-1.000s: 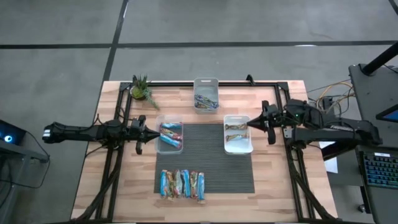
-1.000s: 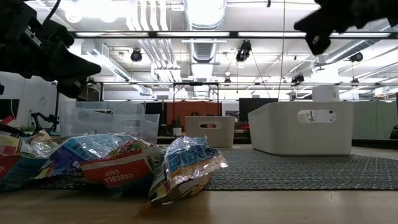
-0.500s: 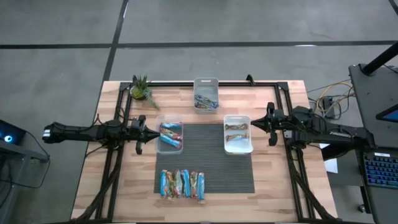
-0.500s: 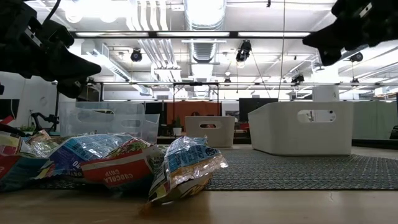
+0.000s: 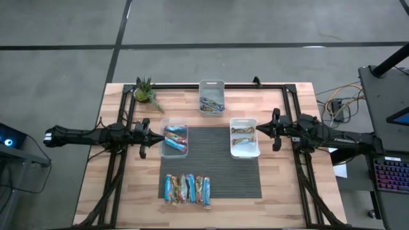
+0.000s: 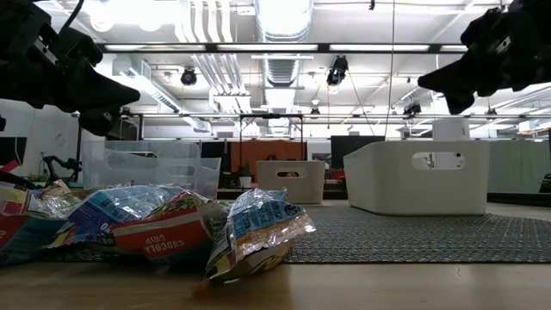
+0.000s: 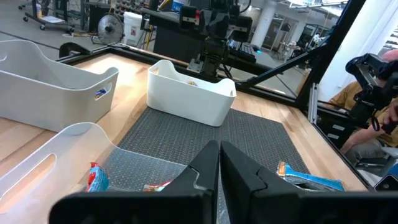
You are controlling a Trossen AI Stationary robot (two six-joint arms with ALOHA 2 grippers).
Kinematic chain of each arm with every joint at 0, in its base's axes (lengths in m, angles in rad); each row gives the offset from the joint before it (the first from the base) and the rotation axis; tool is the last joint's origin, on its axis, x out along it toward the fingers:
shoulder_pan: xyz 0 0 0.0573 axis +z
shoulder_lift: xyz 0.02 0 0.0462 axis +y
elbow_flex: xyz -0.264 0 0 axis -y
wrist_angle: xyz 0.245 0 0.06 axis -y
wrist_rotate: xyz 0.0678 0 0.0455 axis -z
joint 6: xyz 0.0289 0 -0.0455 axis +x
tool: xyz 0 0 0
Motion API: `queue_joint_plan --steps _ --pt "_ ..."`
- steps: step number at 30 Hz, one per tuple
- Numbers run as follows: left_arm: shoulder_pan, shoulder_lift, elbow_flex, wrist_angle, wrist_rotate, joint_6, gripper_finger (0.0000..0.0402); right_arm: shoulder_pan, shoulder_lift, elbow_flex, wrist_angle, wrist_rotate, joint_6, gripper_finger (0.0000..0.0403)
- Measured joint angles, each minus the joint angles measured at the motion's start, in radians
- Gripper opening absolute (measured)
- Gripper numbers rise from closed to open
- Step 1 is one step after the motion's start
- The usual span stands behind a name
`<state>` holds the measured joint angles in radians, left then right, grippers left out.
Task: Pick and place Granola Bars by type
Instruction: Put the yellow granola bar into the white bin
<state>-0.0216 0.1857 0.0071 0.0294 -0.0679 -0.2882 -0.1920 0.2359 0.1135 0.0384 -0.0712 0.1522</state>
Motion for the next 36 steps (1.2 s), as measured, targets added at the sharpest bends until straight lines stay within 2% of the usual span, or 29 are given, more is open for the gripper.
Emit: queue_joint_plan --steps 8,27,36 --pt "0.0 0.0 0.0 0.0 0.0 0.0 0.0 0.0 0.0 -0.078 0.167 -0.003 0.026 0.0009" --pt "0.0 0.0 0.0 0.0 0.0 0.0 0.0 0.0 -0.001 -0.104 0.134 -0.007 -0.069 0.0009" --pt "0.0 0.0 0.0 0.0 0.0 0.0 0.0 0.0 -0.075 -0.104 0.128 -0.007 -0.085 0.0009"
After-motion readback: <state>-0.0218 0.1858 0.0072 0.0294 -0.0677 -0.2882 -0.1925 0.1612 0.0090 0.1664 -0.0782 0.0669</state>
